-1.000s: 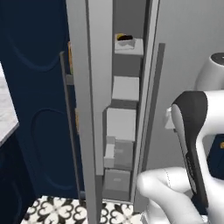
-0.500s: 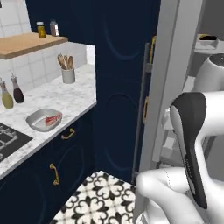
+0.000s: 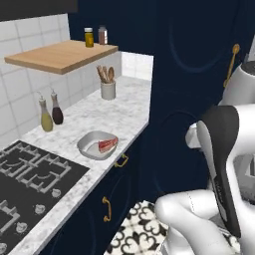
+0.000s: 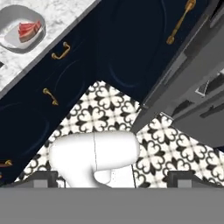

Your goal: Take the meat container that has the steak and place it on the second highest rack of the freezer. Then take the vegetable container that has the avocado and lemon and place it on the highest rack of the freezer.

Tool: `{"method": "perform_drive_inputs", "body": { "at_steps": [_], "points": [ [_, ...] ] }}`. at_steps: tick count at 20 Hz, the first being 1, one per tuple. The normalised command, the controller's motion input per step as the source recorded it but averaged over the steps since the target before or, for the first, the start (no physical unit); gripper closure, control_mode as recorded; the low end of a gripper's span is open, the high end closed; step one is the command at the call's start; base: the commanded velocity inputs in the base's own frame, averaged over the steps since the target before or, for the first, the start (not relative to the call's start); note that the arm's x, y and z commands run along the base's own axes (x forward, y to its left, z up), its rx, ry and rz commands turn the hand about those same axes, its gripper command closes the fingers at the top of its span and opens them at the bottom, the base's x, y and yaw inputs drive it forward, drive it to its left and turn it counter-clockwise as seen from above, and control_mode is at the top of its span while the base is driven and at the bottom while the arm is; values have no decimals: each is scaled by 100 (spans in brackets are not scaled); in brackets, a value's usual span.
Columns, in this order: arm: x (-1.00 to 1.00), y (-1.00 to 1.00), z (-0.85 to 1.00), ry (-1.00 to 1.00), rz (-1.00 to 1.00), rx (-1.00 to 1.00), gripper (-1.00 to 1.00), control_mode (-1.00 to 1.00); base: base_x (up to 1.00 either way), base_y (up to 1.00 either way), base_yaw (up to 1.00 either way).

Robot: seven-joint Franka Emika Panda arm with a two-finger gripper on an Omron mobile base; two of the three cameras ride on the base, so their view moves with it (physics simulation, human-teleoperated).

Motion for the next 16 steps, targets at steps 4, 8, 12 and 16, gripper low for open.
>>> {"method": "perform_drive_inputs", "body": {
  "at_steps": [4, 8, 12, 16],
  "points": [
    [0, 0, 0, 0, 0, 0, -100, 100, 56, 58, -32],
    [19, 34, -26, 0, -19, 5, -100, -100, 3, 16, -7],
    [78, 36, -68, 1, -21, 14, -100, -100, 0, 0, 0],
    [97, 72, -87, 4, -17, 5, -100, -100, 0, 0, 0]
  ]
}}
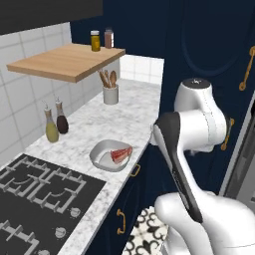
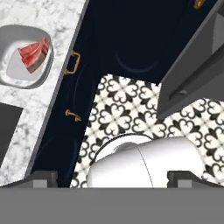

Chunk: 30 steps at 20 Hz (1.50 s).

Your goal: Take the meat container that has the steak and place it on the second highest rack of the freezer. Then take the vegetable container that has the avocado and lemon and place it on the highest rack of the freezer.

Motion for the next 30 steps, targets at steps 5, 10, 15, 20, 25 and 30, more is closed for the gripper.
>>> {"method": "perform_drive_inputs", "body": {
  "at_steps": [5, 10, 15, 20, 25, 30],
  "points": [
    [100, 59, -79, 14, -14, 0, -100, -100, 0, 0, 0],
    [100, 26, -69, 19, -12, 1, -100, -100, 0, 0, 0],
    [96, 1, -63, 7, -7, 8, -100, -100, 0, 0, 0],
    [58, 9, -56, -2, 0, 8, -100, -100, 0, 0, 0],
    [70, 34, -49, 0, 1, 1, -100, -100, 0, 0, 0],
    [56, 32, -48, 0, 1, 0, -100, -100, 0, 0, 0]
  ]
}}
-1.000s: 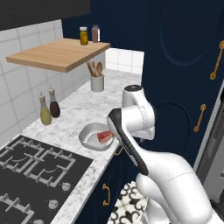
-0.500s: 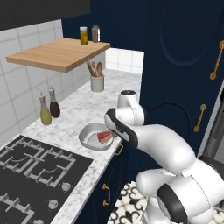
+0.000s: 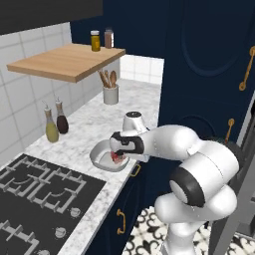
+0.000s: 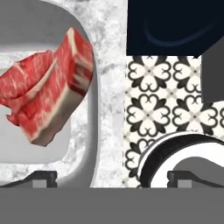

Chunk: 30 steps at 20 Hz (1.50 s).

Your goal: Take the meat container that has the steak and place it on the second highest rack of the freezer. Then take the vegetable container that has the avocado and lemon and place it on the highest rack of the freezer.

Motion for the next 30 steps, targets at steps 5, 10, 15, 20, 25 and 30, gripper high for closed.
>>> {"method": "perform_drive_inputs", "body": {
  "at_steps": [5, 10, 15, 20, 25, 30],
  "points": [
    [43, 1, -43, 4, 0, 0, -100, -100, 0, 0, 0],
    [-6, 2, -40, 0, 0, 0, 100, -100, 0, 0, 0],
    [-1, 0, -20, -1, 0, 0, 100, -100, 0, 0, 0],
    [-9, 0, 0, -7, 0, 0, 100, -100, 0, 0, 0],
    [-65, -20, 40, -14, 0, 3, 100, -100, 0, 0, 0],
    [-62, -28, 93, -14, 0, 11, 100, -100, 0, 0, 0]
  ]
}}
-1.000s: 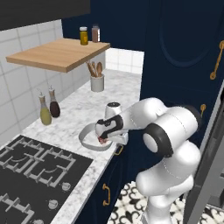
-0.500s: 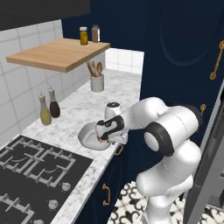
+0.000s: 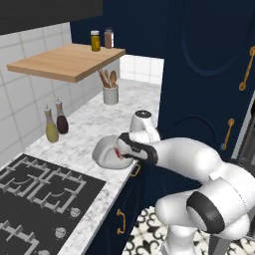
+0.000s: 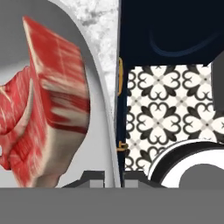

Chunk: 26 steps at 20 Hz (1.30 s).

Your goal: Take the meat container that has the steak and place it on the second highest rack of the freezer. Then take the vegetable container that has the avocado and lemon and place it on the highest rack of the freezer.

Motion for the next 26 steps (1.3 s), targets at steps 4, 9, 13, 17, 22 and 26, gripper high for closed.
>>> {"method": "perform_drive_inputs", "body": {
  "at_steps": [4, 9, 13, 17, 22, 26],
  "points": [
    [-71, -37, 100, -8, 0, 15, 100, -100, 0, 0, 0],
    [-88, -26, 100, -8, -1, 4, 100, -100, 0, 0, 0],
    [-79, -26, 100, -2, 0, 0, 100, -100, 0, 0, 0],
    [-73, -28, 100, 1, 0, 0, 100, -100, 0, 0, 0],
    [-54, -21, 100, 8, -2, 0, 100, -100, 0, 0, 0],
    [-74, -35, 99, 12, -3, 0, 100, -100, 0, 0, 0]
  ]
}}
